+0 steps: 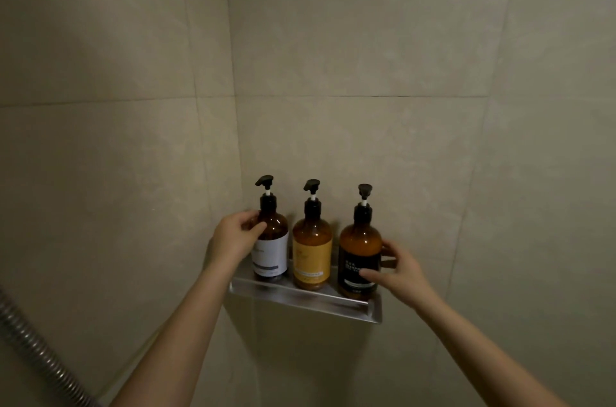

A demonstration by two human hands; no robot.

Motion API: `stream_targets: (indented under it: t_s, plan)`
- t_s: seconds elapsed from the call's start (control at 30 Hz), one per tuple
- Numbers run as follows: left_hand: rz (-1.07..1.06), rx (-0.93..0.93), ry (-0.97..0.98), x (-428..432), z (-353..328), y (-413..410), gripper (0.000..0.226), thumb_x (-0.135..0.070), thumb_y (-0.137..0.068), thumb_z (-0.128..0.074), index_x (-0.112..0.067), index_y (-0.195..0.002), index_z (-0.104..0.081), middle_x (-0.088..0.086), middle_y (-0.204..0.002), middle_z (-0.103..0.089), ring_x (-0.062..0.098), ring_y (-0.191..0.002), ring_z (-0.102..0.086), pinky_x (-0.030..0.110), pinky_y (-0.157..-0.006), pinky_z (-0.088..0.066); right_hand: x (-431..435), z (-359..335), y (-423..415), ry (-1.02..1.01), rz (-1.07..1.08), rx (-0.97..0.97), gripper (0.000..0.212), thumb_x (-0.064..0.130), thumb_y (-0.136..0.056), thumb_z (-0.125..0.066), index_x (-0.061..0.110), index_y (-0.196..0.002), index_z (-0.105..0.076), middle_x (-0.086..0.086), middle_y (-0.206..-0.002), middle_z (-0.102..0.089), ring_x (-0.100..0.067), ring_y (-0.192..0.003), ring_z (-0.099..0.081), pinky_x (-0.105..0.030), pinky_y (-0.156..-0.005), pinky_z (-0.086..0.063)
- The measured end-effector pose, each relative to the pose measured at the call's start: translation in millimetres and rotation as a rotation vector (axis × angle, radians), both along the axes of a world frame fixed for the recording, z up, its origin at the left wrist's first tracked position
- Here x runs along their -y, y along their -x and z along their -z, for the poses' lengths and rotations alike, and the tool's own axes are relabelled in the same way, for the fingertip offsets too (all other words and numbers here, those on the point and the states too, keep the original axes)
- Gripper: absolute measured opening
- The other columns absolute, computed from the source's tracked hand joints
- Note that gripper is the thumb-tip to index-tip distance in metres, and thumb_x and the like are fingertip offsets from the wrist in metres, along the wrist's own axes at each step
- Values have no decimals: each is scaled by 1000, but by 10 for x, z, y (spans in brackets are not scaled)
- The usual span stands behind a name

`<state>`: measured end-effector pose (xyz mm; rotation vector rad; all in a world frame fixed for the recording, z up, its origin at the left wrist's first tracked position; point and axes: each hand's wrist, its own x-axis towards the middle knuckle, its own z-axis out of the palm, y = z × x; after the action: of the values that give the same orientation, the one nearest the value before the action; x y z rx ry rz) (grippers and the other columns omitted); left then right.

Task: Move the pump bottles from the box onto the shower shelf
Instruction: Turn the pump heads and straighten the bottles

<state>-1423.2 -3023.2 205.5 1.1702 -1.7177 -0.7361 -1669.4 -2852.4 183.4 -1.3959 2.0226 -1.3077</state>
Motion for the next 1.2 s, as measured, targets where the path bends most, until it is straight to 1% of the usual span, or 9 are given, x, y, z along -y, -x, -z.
stream_targets:
  t_s: [0.1, 0.23, 0.33, 0.47, 0.6, 0.77, 0.9, 1.03, 1.2]
  plan:
    - [31, -21, -35, 8, -12, 26, 42, -18, -76, -71, -10, -117, -64, 10, -114, -69, 21, -104, -64, 37, -95, -49, 55, 8, -6, 2, 24, -4, 74, 19, -66, -83, 15, -130, -46, -6, -126, -56, -23, -114, -56, -35, -91, -50]
    - [35, -20, -22, -16, 6, 47, 43, -18, -76, -72, -11, -118, -63, 8, -114, -69, 12, -94, -61, 26, -84, -46, 94, 40, -26, 30, 31, 34, 74, 19, -63, -85, 16, -127, -47, -5, -122, -57, -23, -111, -57, -35, -88, -51]
    - [51, -28, -17, -22, 11, 36, 43, -18, -76, -72, -11, -118, -63, 8, -114, -69, 13, -95, -62, 28, -85, -47, 123, 52, -40, 41, 25, 39, 75, 20, -61, -86, 17, -126, -47, -3, -119, -58, -22, -108, -58, -35, -87, -52]
    - [51, -27, -21, -28, 12, 23, 42, -19, -76, -72, -13, -117, -64, 8, -113, -69, 18, -101, -64, 37, -93, -49, 136, 64, -55, 44, 36, 23, 74, 22, -60, -87, 20, -124, -48, 5, -110, -56, -18, -104, -58, -35, -86, -53]
    - [55, -15, -32, -30, -14, 14, 41, -20, -75, -73, -14, -116, -65, 8, -112, -70, 21, -104, -64, 42, -95, -49, 133, 54, -47, 43, 34, 5, 73, 24, -61, -86, 20, -124, -48, 8, -104, -53, -13, -96, -55, -29, -80, -52]
    - [53, -19, -46, -48, -35, -2, 43, -20, -75, -73, -13, -116, -64, 9, -114, -69, 21, -104, -63, 43, -96, -48, 135, 77, -42, 57, 36, -11, 73, 25, -59, -87, 19, -121, -49, 8, -100, -53, -13, -92, -57, -22, -69, -48]
    - [63, -11, -51, -53, -59, 0, 43, -19, -75, -73, -13, -117, -64, 9, -113, -69, 21, -104, -62, 40, -96, -48, 155, 82, -18, 41, 19, 5, 75, 25, -59, -87, 20, -122, -47, 8, -102, -53, -14, -94, -57, -25, -72, -51]
    - [67, -20, -42, -54, -59, 2, 42, -18, -75, -73, -13, -116, -65, 8, -113, -69, 18, -101, -62, 38, -95, -48, 154, 100, 6, 46, 15, 1, 74, 27, -59, -87, 22, -122, -48, 10, -102, -53, -12, -93, -55, -23, -71, -50]
    - [72, -23, -37, -68, -54, -7, 42, -18, -75, -73, -13, -116, -65, 10, -112, -69, 22, -104, -64, 46, -97, -48, 164, 85, 22, 35, -4, -5, 72, 25, -62, -85, 21, -124, -48, 3, -113, -56, -15, -100, -56, -29, -80, -52]
